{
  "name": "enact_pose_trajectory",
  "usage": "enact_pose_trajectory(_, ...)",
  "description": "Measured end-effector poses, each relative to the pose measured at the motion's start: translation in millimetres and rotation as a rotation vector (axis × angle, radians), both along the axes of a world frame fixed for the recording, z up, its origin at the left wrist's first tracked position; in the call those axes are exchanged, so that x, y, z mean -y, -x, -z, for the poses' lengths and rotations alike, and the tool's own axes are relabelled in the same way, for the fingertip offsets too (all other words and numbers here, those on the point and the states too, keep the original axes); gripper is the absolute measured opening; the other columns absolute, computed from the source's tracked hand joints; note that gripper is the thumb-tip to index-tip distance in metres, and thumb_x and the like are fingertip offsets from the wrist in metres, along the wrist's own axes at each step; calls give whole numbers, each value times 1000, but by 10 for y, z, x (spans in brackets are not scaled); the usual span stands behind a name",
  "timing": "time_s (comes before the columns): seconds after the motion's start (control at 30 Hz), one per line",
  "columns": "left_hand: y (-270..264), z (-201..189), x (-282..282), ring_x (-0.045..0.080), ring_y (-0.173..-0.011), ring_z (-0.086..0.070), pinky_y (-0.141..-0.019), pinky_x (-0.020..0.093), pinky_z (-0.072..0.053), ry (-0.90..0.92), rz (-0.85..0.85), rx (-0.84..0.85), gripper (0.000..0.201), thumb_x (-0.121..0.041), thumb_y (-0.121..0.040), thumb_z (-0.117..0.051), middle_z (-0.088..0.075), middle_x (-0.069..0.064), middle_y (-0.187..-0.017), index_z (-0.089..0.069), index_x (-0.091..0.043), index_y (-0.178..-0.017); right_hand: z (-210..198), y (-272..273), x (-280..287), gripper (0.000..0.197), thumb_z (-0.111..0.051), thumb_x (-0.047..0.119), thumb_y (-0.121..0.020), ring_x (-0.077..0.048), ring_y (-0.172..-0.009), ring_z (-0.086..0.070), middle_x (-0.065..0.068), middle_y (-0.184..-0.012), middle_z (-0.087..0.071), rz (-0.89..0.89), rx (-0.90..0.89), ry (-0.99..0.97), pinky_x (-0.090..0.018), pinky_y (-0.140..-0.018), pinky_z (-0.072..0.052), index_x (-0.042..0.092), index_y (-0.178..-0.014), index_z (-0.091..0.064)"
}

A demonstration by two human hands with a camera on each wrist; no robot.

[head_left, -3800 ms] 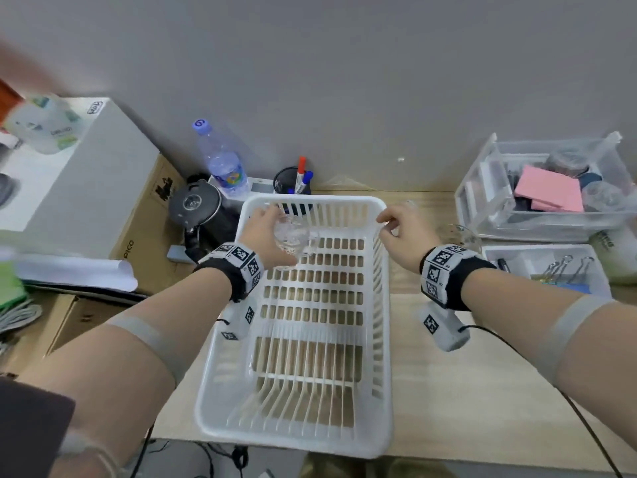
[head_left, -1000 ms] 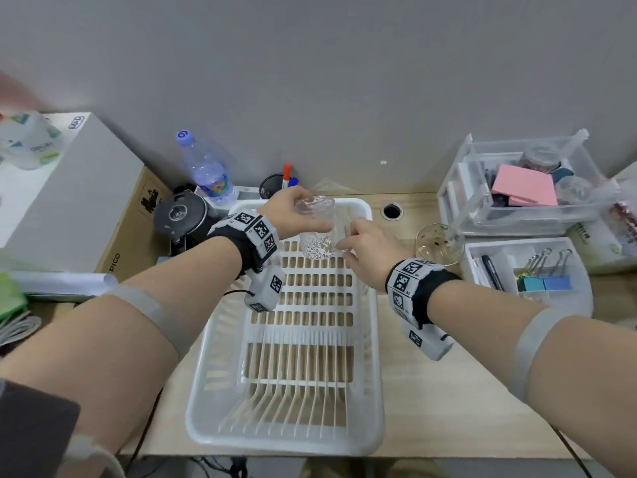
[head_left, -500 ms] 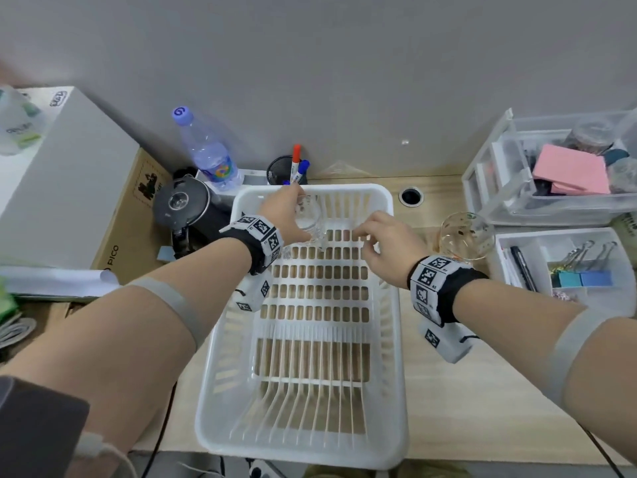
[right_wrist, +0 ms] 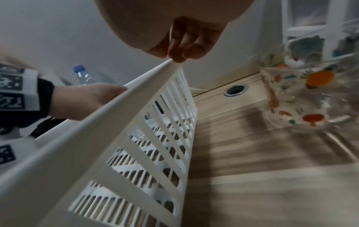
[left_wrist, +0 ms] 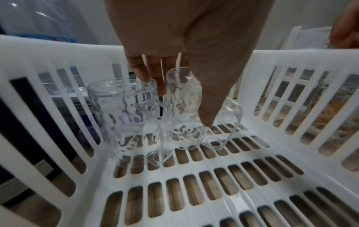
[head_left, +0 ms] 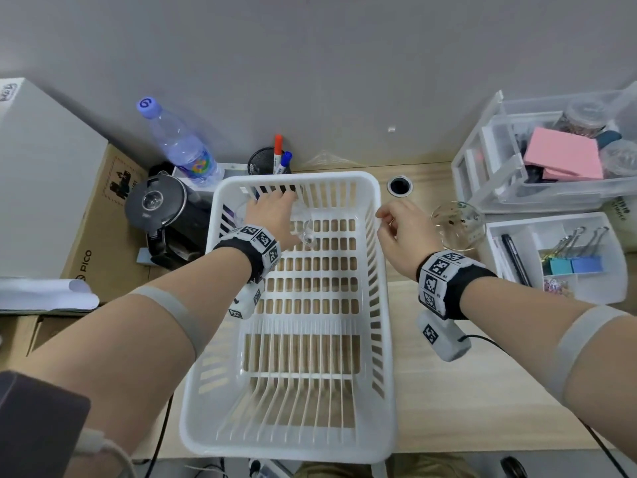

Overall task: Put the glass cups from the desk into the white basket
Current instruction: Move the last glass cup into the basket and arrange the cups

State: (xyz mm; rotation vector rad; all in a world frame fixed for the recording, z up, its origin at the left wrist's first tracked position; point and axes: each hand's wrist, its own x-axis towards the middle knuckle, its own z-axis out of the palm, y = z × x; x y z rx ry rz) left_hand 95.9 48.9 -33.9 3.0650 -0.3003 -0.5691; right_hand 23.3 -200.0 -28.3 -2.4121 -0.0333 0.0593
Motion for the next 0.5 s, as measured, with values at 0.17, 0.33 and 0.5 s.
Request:
enact_pose_trajectory(0.17,5,-27,13,30,-129,-47,-109,50,-34,-64,28,-9,83,-53,-74,-75,-57,4,-138,-43,-21,-144,26,100,201,16,-52,11,-91,-14,-81,-52,4,-98,-54,84,-49,13,-34,-80,-50,12,-105,-62)
enact_pose_trajectory(0.33,13,-17,84,34,-129,-43,-108,49,-35,-114,-3,28,81,-53,-76,-74,-50,12,-137,-44,-16,-142,130,204,413,14,-55,16,-88,-20,-83,-58,1,-102,-59,142,-86,69,-42,-81,-52,16,-101,-61)
enact_pose_trajectory(0.5,57,37,149,39,-131,-36,-108,48,-35,-206,-44,67,92,-61,-77,-71,-42,21,-138,-42,0,-139,176,322,604,16,-53,26,-91,-25,-77,-58,-1,-94,-61,477,-162,60,-35,-70,-49,17,-103,-53)
